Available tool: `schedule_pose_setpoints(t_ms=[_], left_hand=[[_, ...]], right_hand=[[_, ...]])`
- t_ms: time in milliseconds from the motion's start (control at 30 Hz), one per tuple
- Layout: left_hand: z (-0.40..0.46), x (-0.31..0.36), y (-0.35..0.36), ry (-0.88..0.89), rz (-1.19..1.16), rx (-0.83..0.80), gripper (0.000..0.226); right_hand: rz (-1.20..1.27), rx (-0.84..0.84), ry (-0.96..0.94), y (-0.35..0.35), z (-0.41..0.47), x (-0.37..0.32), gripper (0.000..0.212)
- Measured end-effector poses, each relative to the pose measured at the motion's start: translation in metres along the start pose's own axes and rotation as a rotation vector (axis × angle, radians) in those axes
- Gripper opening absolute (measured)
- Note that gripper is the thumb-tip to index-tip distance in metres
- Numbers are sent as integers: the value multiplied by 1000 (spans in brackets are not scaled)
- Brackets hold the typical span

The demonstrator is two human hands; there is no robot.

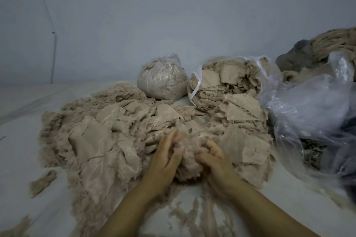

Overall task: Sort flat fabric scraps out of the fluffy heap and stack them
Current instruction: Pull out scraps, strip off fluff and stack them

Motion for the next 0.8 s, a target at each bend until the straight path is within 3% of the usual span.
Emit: schedule_pose_setpoints(t_ms=[67, 200, 367, 400, 467, 533, 600, 633, 733, 800], left_hand=[[0, -2, 4, 22, 29, -25, 20], [-2, -1, 2, 68, -31, 43, 10], [6, -26, 9, -151, 147, -120, 14], [6, -30, 11, -141, 203, -151, 12], [4, -34, 14, -76, 298, -165, 20], [2, -28, 9, -45, 276, -78, 20], [1, -18, 3, 1, 296, 40, 11], [0, -12, 2, 33, 321, 59, 18], [-3, -7, 10, 60, 316, -57, 26], [-2, -10, 18, 50, 428, -153, 18]], right_hand=[[-42, -2, 27, 4, -1, 0, 17], [-189, 16, 107, 6, -3, 4, 30], [-337, -185, 119, 15, -5, 1, 12], [-366, -170, 111, 12, -4, -1, 10], [-490, 27, 30, -5, -3, -15, 10], [-643, 177, 5, -20, -3, -26, 26], [-819, 57, 81, -16, -3, -22, 50], [-874, -17, 98, -11, -4, -19, 50], [-715, -10, 10, -6, -4, -15, 18], [-517, 109, -15, -13, -3, -14, 20]])
Point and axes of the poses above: each hand's wrist, its own z-axis towards the middle knuckle, its own y-axis out of the palm, x = y × z, the point moved 6 cm from there along z, towards the middle knuckle, and after that the axes turned 13 degrees about -x, right-handed, at the moved point
